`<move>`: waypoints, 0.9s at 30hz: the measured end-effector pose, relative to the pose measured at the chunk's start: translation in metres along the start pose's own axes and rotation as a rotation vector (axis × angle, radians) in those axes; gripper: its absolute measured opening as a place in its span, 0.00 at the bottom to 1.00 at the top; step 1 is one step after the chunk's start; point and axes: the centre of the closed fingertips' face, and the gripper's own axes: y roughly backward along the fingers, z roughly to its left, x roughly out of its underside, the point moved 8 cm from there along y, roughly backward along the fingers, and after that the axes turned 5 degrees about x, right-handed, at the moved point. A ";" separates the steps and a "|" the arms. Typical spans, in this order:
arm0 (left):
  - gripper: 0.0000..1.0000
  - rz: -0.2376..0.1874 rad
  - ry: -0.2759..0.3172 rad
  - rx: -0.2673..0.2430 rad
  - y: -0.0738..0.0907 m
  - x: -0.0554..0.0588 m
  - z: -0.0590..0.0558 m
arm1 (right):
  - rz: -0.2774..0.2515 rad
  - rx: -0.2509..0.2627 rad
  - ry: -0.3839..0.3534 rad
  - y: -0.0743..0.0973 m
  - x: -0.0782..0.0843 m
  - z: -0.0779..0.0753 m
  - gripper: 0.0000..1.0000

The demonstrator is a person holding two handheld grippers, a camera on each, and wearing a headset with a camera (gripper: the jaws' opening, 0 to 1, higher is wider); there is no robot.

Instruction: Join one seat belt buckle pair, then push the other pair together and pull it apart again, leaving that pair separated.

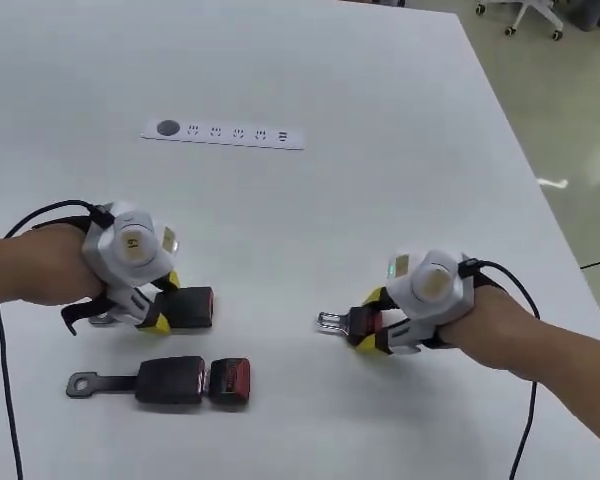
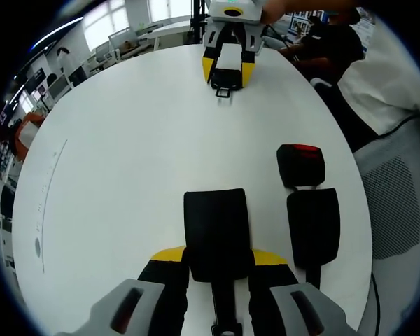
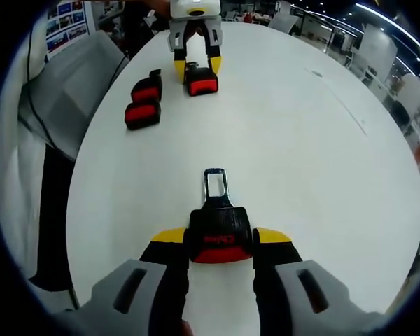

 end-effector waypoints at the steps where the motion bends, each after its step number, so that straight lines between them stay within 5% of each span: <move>1: 0.34 0.004 -0.002 0.001 0.000 0.001 0.001 | -0.001 -0.001 0.003 -0.001 -0.002 0.002 0.34; 27: 0.33 0.014 -0.016 0.006 0.000 0.003 0.002 | -0.059 -0.031 0.051 -0.040 -0.073 0.018 0.34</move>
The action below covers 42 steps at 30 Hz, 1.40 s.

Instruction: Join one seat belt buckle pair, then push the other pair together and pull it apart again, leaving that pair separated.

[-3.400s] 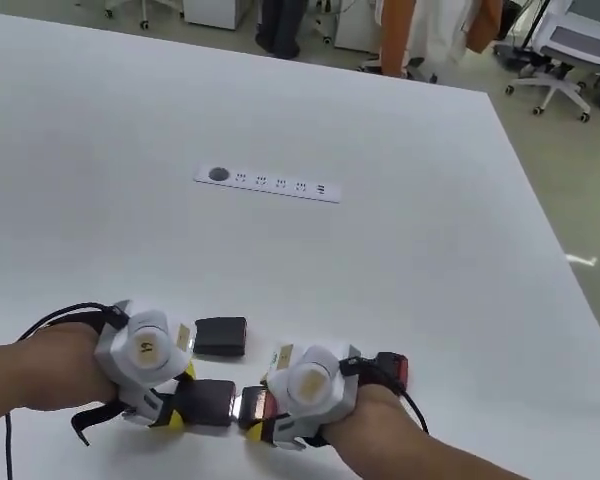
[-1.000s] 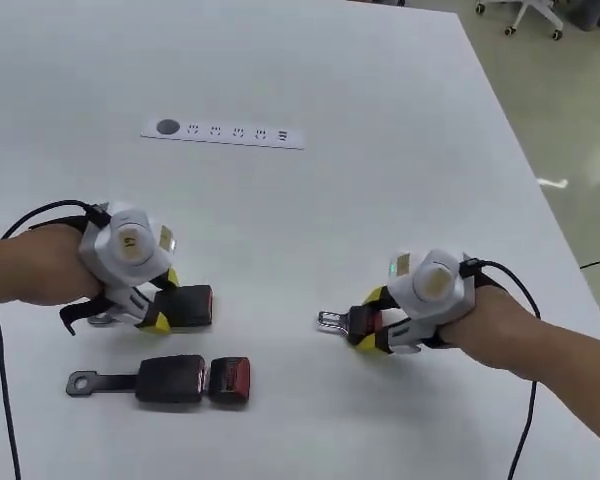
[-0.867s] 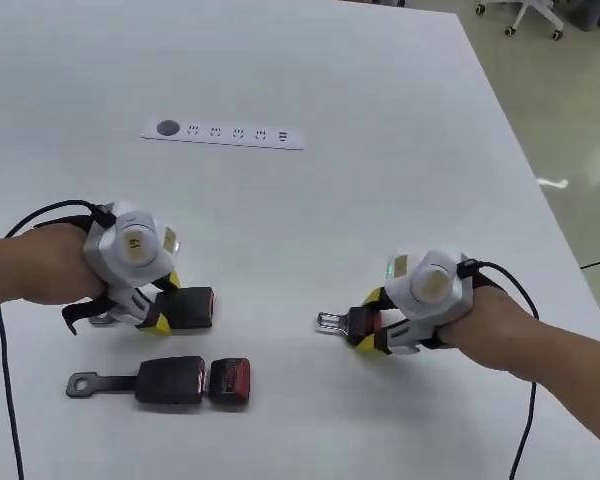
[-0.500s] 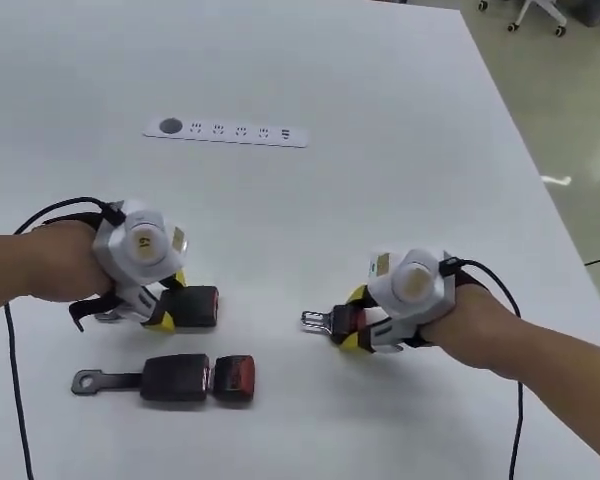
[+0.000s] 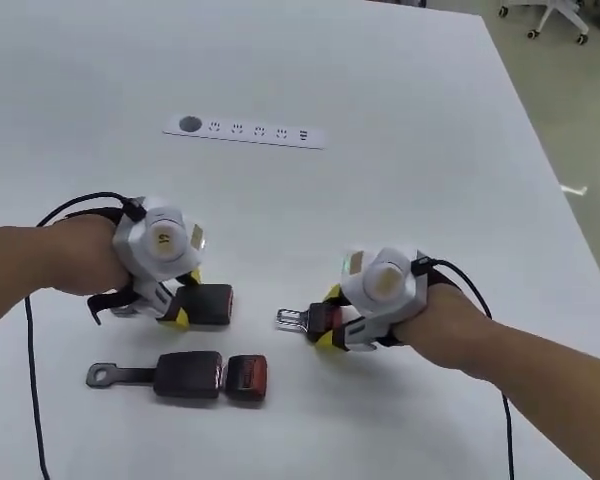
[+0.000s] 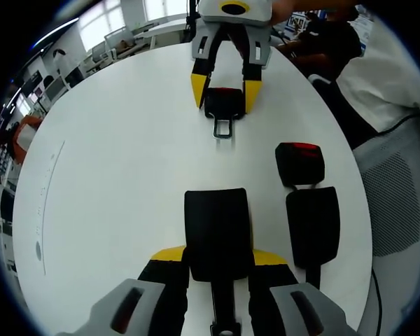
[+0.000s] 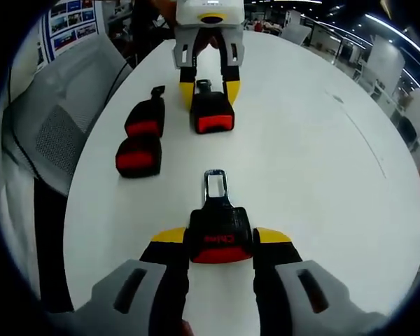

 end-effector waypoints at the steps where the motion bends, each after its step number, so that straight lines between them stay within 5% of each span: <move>1: 0.33 -0.001 0.001 0.000 0.000 0.000 0.000 | -0.002 -0.002 0.002 -0.002 -0.002 0.000 0.34; 22: 0.33 0.003 -0.003 0.002 0.000 0.001 -0.001 | -0.012 -0.023 0.053 -0.030 -0.051 0.003 0.34; 42: 0.32 0.027 -0.024 0.008 0.002 -0.002 -0.005 | -0.019 -0.026 0.098 -0.037 -0.066 0.005 0.32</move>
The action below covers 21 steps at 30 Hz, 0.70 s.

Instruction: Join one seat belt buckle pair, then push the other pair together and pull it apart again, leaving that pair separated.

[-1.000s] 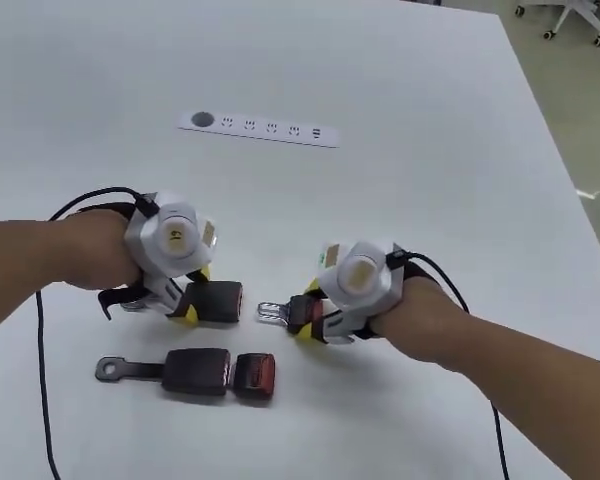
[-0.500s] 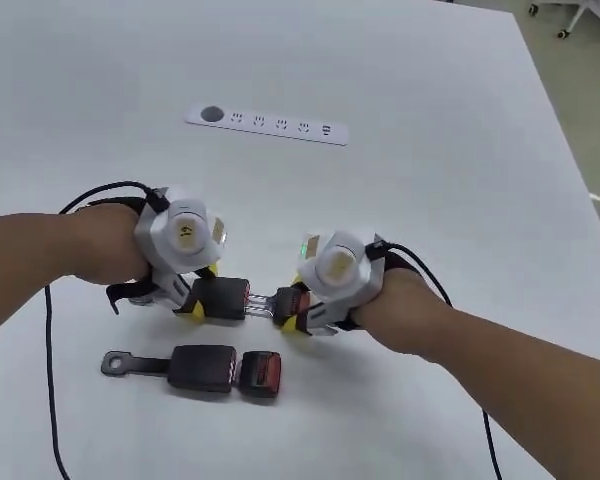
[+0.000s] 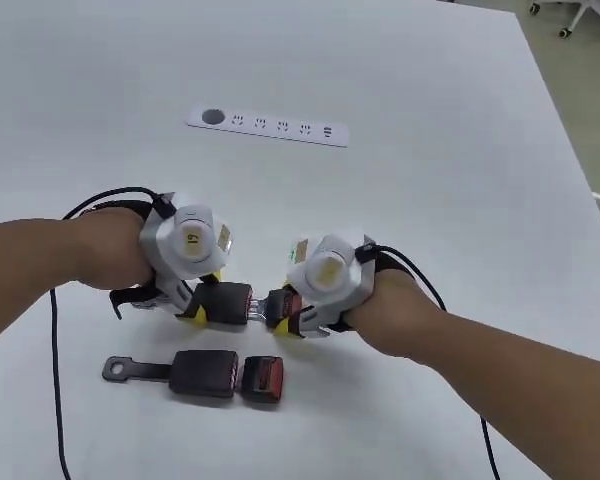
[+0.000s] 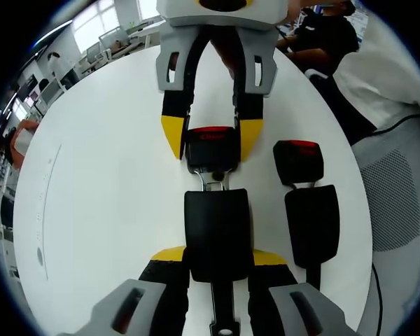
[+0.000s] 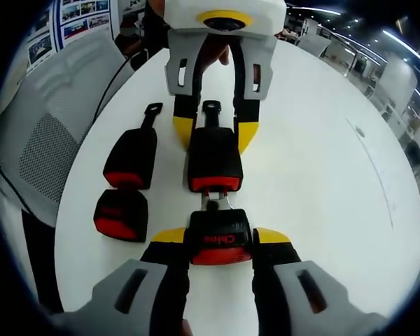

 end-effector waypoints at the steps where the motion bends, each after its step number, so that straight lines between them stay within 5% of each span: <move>1: 0.32 -0.002 0.001 0.000 0.000 0.000 0.000 | -0.003 0.001 -0.004 -0.003 0.001 -0.001 0.32; 14: 0.32 -0.035 0.011 -0.004 -0.002 0.007 0.005 | -0.040 0.011 -0.031 -0.012 -0.009 0.001 0.32; 21: 0.32 -0.012 0.003 -0.003 -0.004 0.005 0.007 | -0.042 0.004 -0.032 -0.017 -0.007 -0.001 0.32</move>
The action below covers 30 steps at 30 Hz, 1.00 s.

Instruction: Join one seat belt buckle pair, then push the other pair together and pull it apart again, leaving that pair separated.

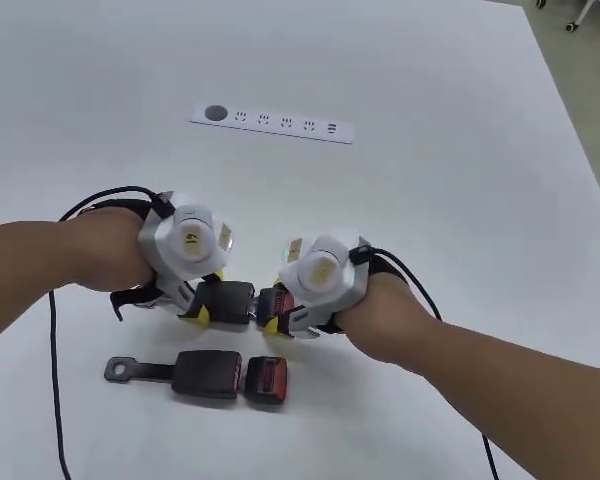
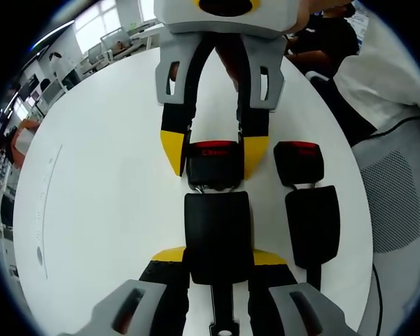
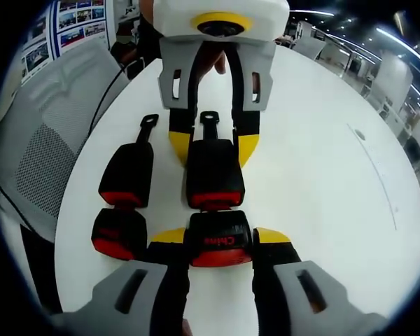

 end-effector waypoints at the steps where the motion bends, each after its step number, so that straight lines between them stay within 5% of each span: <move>1: 0.32 0.002 0.001 0.000 0.000 -0.001 0.000 | 0.000 0.000 0.001 0.001 0.000 0.000 0.32; 10: 0.32 -0.014 0.008 -0.002 0.000 0.000 -0.001 | 0.011 0.006 0.021 0.004 0.000 0.002 0.32; 22: 0.32 -0.007 0.026 -0.009 0.001 -0.005 -0.006 | -0.009 0.034 -0.008 0.018 0.020 0.003 0.33; 30: 0.32 -0.012 0.028 -0.010 0.001 -0.005 -0.006 | -0.004 0.058 -0.050 0.045 0.057 0.002 0.34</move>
